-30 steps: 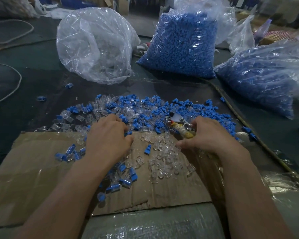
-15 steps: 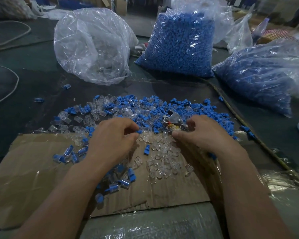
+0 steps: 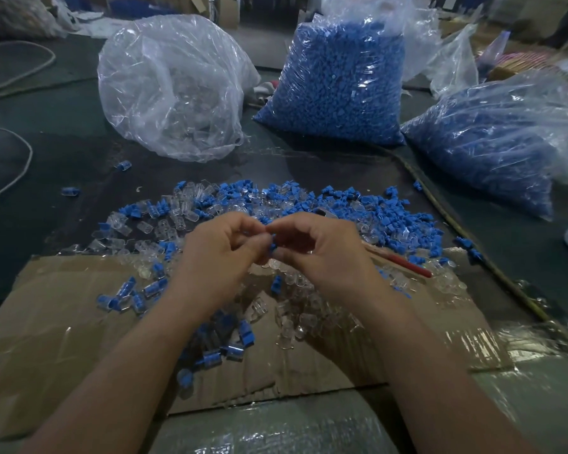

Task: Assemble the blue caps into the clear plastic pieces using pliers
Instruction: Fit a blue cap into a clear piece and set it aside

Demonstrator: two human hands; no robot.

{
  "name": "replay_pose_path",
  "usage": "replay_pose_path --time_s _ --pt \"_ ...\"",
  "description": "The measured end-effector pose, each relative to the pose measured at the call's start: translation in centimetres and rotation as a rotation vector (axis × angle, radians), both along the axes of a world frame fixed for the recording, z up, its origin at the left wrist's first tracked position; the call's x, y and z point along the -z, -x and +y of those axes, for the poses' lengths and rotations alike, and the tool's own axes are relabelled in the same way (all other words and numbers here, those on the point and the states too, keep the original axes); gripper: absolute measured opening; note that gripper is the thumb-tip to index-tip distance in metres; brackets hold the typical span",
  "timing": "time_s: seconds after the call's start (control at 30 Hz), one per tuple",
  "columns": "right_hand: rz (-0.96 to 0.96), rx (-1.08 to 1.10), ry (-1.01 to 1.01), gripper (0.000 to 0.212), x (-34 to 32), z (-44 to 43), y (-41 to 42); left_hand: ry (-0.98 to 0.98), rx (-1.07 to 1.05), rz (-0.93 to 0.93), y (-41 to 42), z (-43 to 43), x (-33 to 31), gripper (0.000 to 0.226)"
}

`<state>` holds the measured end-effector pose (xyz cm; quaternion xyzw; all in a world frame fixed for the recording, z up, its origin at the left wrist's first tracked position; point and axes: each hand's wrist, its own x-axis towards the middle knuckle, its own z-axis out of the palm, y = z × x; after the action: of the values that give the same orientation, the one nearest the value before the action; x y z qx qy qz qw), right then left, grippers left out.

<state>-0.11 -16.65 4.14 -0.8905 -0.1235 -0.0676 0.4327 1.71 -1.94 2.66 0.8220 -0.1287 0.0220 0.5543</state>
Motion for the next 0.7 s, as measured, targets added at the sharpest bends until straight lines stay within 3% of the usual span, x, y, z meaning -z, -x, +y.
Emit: replay_pose_path --time_s 0.2,0.27,0.33,0.43,0.5,0.7 --pt "-0.034 0.023 0.06 0.019 0.2 0.3 0.0 0.096 0.007 0.058 -0.1 -0.1 0.1 0.012" --pt "-0.09 0.087 0.052 0.018 0.2 0.0 -0.1 -0.032 -0.036 -0.016 -0.2 0.0 0.4 0.013" --pt "-0.099 0.158 0.026 0.019 0.2 -0.6 -0.3 -0.287 -0.049 -0.136 -0.3 0.2 0.6 0.011" --pt "-0.062 0.196 0.019 0.019 0.3 -1.2 -0.5 -0.614 0.06 -0.226 -0.3 0.0 1.2 0.039" --pt "-0.042 0.189 0.033 0.019 0.4 -1.3 -0.6 -0.747 0.103 -0.281 -0.4 -0.3 1.7 0.041" --pt "0.002 0.152 0.074 0.025 0.5 -1.0 -0.5 -0.695 0.051 -0.312 -0.5 -0.2 1.9 0.02"
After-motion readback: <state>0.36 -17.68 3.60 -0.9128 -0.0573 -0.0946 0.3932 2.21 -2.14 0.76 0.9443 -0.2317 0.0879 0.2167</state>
